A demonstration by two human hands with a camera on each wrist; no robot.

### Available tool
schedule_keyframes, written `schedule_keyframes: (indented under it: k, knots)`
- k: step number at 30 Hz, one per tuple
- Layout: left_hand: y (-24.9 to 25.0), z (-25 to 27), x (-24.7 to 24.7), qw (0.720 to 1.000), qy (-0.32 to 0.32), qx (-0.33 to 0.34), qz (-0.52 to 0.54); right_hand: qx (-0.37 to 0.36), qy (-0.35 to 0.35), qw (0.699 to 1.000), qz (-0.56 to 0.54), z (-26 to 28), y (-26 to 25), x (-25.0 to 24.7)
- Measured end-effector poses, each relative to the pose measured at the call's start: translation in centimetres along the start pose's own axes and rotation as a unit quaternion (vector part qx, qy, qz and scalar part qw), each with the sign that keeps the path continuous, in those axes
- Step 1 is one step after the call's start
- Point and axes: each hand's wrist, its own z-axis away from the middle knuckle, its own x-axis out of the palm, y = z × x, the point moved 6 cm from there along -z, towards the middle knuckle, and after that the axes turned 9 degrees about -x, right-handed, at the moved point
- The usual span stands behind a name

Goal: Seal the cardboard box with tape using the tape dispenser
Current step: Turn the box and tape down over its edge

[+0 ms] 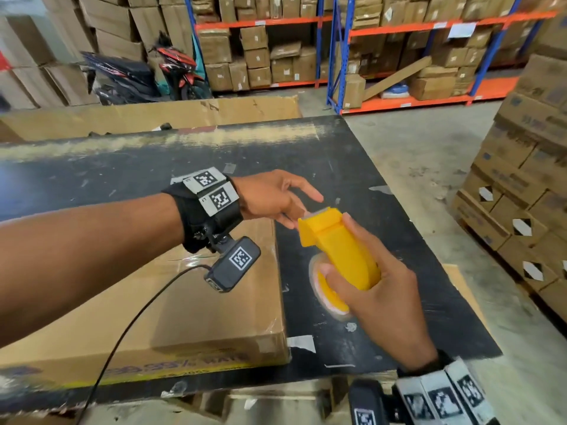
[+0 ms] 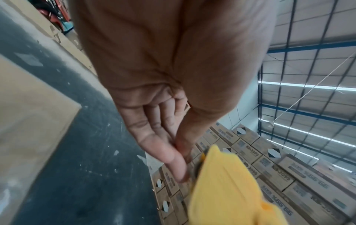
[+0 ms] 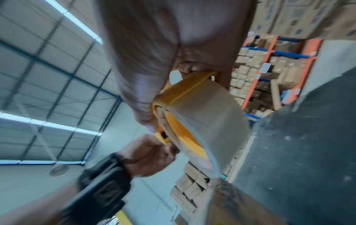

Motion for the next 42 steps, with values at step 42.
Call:
schedule_keyframes:
  k: [42]
  knots:
    - [-11.0, -3.5, -6.0, 0.816, -0.114, 0.172, -0.539, 0.192, -0.071, 0.943, 0.263, -1.4, -7.3, 14.5]
